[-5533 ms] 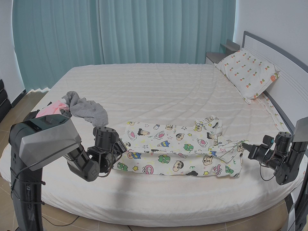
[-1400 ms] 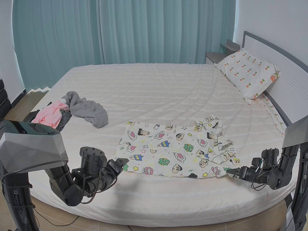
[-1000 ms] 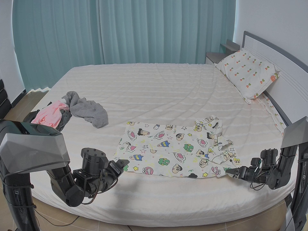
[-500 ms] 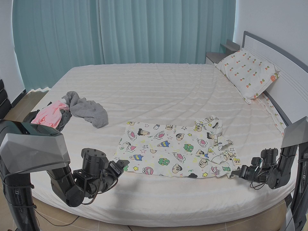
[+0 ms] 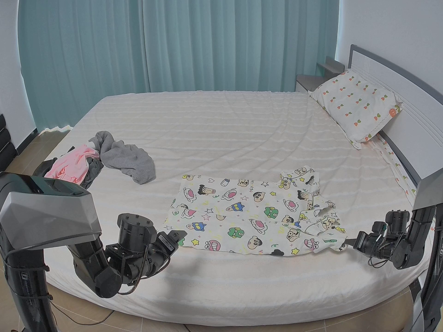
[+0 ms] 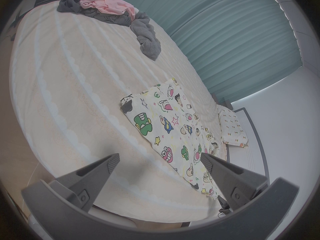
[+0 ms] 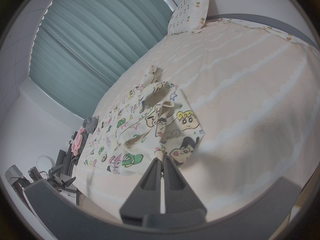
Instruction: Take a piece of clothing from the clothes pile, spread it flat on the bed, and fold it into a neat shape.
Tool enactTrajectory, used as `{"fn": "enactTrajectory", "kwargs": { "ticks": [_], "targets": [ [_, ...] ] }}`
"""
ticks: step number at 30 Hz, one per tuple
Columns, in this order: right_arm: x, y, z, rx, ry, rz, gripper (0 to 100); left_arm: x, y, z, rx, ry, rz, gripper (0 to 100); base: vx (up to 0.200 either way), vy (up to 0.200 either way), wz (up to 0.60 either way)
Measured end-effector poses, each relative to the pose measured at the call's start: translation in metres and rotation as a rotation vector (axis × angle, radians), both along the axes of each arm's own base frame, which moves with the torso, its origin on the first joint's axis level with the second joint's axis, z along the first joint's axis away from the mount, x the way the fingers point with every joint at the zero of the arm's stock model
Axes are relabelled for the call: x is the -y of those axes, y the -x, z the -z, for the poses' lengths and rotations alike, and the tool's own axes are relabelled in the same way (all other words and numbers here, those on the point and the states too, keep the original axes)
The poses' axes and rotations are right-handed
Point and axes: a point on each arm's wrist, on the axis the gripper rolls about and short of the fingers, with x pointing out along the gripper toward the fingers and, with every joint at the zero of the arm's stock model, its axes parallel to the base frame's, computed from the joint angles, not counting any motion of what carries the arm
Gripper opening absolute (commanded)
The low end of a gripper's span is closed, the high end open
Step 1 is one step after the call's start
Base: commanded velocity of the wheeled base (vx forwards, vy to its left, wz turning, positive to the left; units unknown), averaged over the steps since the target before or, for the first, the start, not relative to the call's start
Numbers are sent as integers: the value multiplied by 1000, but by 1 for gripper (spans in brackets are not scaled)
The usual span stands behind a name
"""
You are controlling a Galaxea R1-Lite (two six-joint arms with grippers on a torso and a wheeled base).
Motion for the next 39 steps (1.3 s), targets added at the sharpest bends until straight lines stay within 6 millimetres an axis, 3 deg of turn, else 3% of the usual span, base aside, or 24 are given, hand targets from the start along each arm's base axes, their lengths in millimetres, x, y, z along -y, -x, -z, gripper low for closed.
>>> {"fn": "enactTrajectory", "kwargs": {
  "ticks": [14,22,29,30,39],
  "targets": [
    [13,6,1,35,140,-60,0,2,0,0,6,-14,-11,100,0,0,0],
    [16,15,10,-50,211,-125,0,2,1,0,6,-14,-8,100,0,0,0],
    [23,5,12,-32,250,-90,0,3,1,1,4,-16,-4,100,0,0,0],
    [23,4,13,-30,252,-89,100,4,1,2,4,-16,-3,100,0,0,0],
    [28,-1,7,3,250,-38,100,4,1,3,0,-18,-2,100,0,0,0]
  ]
}}
